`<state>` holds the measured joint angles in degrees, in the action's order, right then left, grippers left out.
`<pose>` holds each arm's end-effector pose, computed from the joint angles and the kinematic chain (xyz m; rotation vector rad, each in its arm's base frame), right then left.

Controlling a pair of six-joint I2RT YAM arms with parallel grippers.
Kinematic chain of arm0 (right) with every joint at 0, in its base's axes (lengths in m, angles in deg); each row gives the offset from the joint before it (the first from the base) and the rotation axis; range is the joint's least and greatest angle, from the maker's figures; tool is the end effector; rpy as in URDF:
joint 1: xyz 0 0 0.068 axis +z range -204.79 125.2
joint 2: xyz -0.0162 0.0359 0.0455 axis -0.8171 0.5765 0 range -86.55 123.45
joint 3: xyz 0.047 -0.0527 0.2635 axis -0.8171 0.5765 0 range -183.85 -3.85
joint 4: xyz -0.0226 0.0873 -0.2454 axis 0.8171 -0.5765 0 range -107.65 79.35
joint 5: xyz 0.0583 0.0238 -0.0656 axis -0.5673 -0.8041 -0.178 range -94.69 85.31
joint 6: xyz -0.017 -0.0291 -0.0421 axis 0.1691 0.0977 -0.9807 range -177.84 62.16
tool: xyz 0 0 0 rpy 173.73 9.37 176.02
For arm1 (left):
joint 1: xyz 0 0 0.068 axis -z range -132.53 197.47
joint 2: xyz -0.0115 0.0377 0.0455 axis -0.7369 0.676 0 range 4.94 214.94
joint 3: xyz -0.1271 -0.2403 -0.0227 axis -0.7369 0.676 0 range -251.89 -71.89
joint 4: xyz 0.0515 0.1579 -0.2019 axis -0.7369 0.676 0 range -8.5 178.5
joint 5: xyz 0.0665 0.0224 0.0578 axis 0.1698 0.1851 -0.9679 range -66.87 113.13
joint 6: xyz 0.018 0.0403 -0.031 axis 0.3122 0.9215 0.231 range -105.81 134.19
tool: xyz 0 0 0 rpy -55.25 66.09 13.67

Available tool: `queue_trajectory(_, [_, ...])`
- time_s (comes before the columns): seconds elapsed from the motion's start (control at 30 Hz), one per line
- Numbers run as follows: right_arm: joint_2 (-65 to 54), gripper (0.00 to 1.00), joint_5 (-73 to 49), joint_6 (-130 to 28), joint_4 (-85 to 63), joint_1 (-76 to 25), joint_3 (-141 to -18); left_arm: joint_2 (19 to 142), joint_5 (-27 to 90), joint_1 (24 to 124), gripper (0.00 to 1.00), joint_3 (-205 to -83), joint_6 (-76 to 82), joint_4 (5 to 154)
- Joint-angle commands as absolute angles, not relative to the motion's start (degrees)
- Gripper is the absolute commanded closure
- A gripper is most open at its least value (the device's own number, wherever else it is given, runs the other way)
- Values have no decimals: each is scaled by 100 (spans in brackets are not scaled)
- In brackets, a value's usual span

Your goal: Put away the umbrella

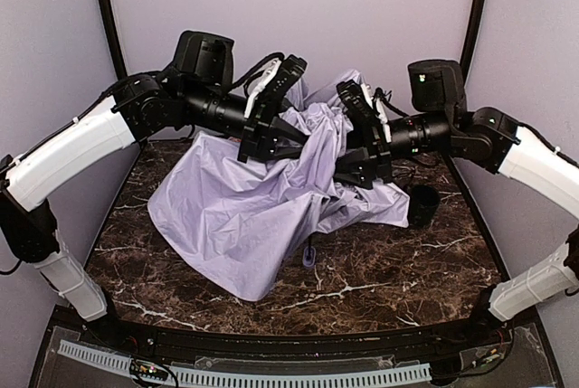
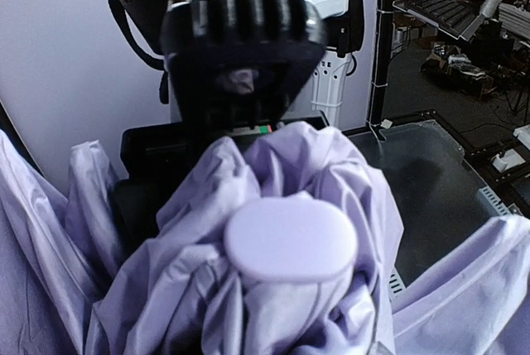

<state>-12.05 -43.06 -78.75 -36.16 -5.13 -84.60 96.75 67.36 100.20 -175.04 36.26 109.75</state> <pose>0.1660 0.2297 0.4206 -1.4754 1.2753 0.9716 0.1934 -0.2951 0.4554 1.5565 1.1243 -1.0808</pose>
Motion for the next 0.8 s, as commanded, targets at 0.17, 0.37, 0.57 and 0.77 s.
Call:
queue_trajectory(0.17, [-1585,75,-3909,-7108,-1777,-438,-7584,9741,6001,10162,74,-17222,2777,9810])
queue_trajectory(0.37, [-1928,87,-3305,-7012,-1770,-486,-7134,9256,4868,10148,25,-16589,2598,9186])
queue_trajectory(0.57, [-2254,95,-2710,-6997,-2019,-542,-6873,8466,3850,10110,1,-16054,2741,8482])
queue_trajectory(0.77, [-2398,100,-2062,-6908,-2321,-652,-6898,7994,3885,10089,1,-16147,2964,8843])
